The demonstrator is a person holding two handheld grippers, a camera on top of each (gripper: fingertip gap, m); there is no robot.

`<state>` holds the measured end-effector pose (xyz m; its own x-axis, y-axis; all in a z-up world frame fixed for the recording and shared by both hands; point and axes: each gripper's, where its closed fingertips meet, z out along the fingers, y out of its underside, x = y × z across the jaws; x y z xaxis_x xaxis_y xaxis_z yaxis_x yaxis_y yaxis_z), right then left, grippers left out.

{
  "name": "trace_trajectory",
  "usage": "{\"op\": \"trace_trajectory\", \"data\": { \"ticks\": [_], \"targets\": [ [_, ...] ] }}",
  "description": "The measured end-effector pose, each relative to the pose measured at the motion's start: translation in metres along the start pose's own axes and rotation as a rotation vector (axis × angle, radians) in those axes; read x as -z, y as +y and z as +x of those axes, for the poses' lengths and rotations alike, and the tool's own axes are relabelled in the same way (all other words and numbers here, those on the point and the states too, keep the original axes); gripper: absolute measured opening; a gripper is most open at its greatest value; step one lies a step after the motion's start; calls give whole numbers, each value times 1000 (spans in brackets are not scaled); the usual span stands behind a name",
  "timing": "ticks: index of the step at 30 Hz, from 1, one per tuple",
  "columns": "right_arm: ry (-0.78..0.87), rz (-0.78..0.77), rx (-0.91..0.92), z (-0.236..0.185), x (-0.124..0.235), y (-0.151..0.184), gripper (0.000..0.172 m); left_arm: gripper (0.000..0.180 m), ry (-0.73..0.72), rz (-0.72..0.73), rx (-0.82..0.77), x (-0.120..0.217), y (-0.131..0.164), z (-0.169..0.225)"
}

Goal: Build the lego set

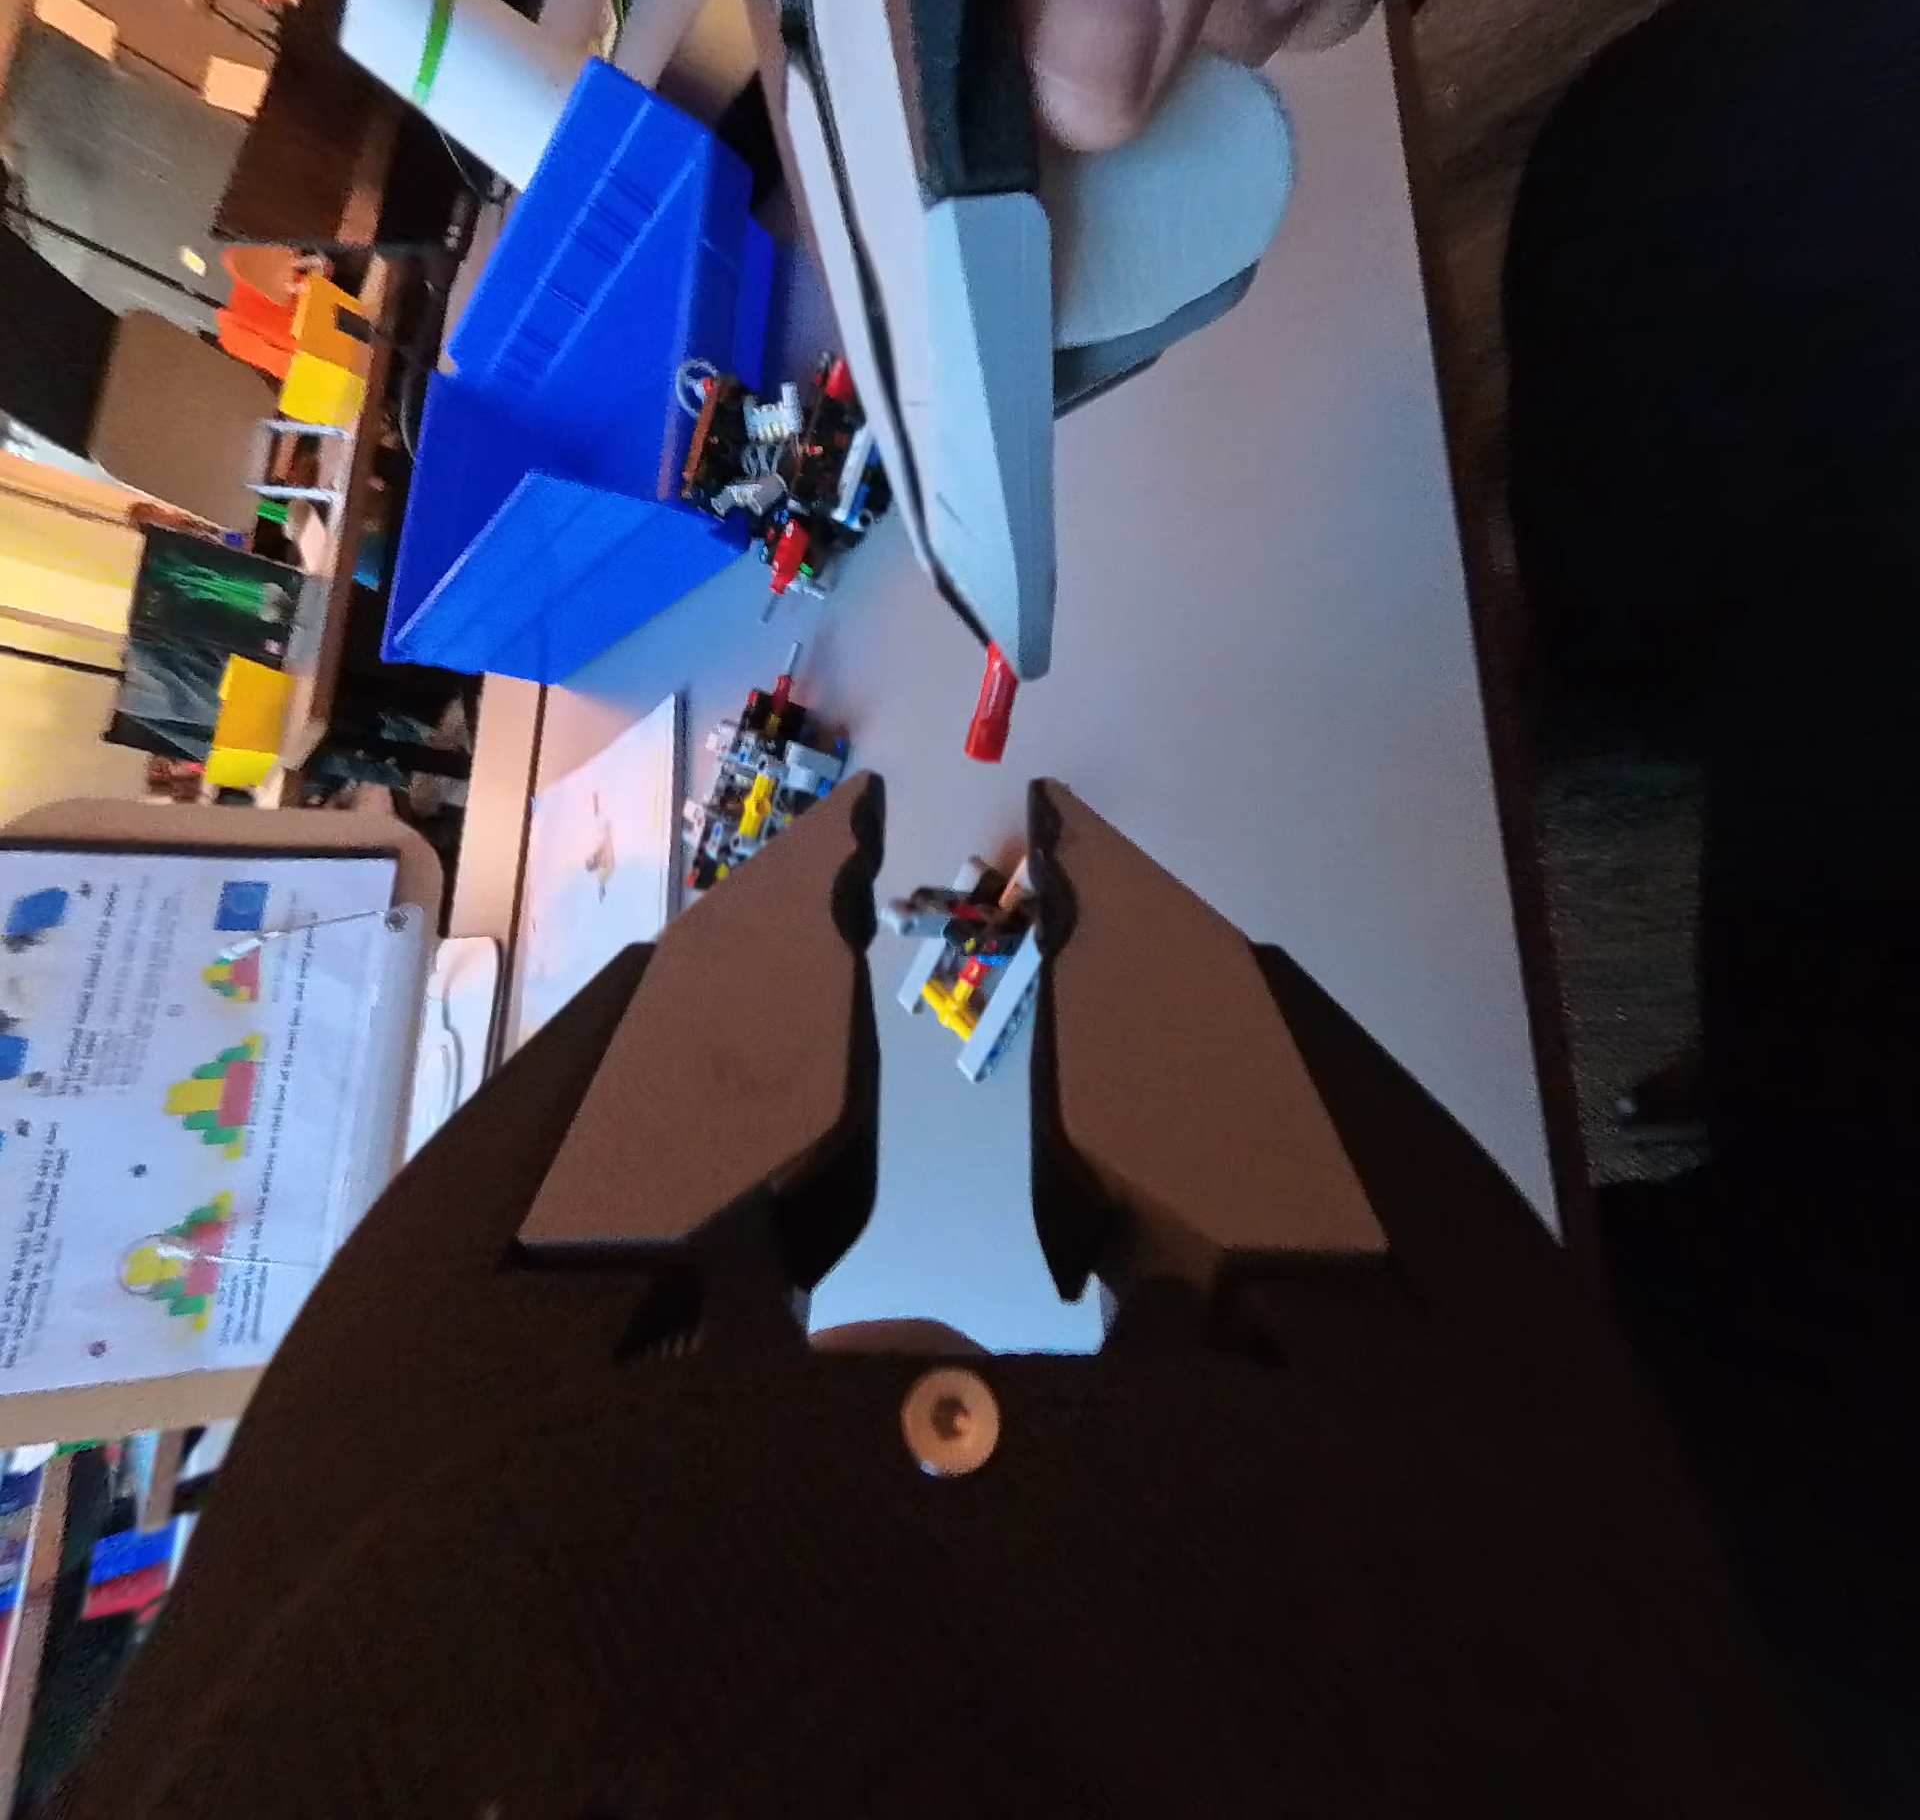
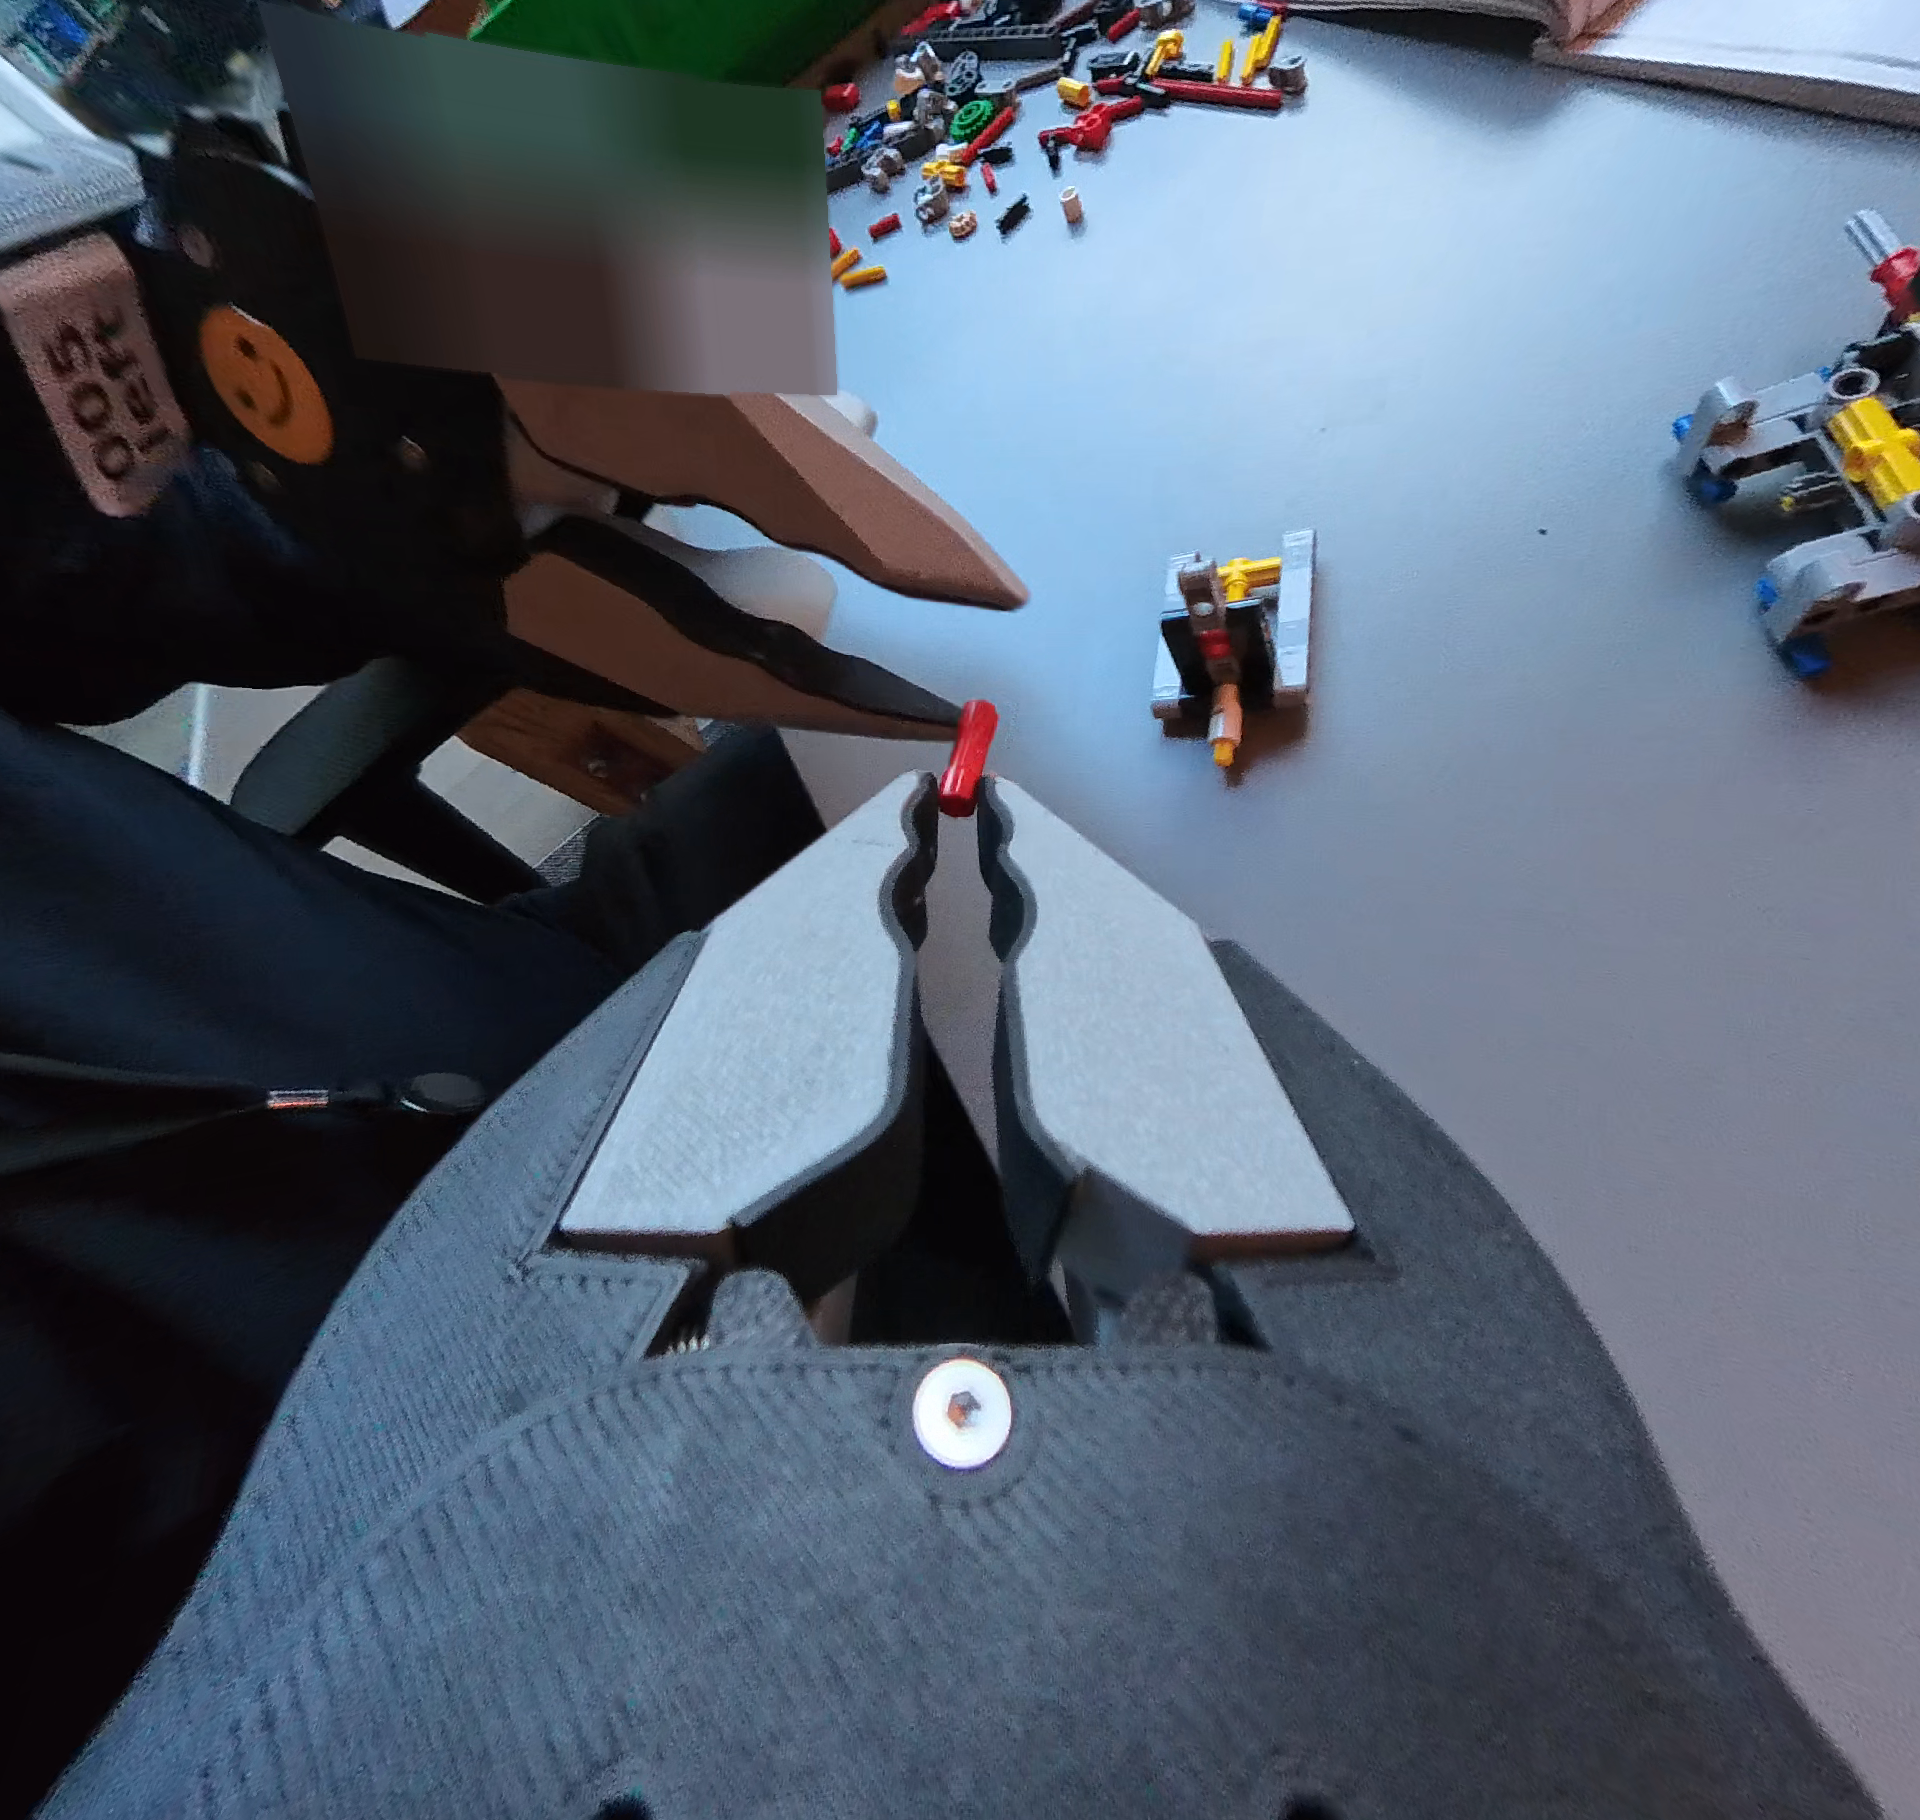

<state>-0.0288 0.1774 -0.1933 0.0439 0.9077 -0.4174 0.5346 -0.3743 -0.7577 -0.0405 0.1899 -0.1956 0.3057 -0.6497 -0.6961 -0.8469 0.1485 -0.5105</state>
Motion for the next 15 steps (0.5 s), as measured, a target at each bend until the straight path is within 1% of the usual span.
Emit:
{"op": "trace_trajectory", "data": {
  "ticks": [2, 4, 5, 8, 11, 15],
  "targets": [
    [-12, 8, -6, -4, 3, 0, 4, 17, 2, 32, -25, -2, -9, 6],
    [-33, 16, -15, -8, 5, 0, 4, 12, -7, 31, -45, -7, -11, 10],
    [-37, 15, -19, -9, 5, 0, 4, 6, -17, 37, -47, -8, -12, 11],
    [-28, 36, -26, -6, 8, 0, 4, 4, -40, 50, 7, -12, -15, 8],
    [-7, 151, -33, -1, 15, -13, 4, 4, -73, 88, 196, -12, -19, -1],
    [63, 405, 38, -1, 24, -33, 3, 4, -5, 193, 518, -10, -30, -11]
  ]
}}
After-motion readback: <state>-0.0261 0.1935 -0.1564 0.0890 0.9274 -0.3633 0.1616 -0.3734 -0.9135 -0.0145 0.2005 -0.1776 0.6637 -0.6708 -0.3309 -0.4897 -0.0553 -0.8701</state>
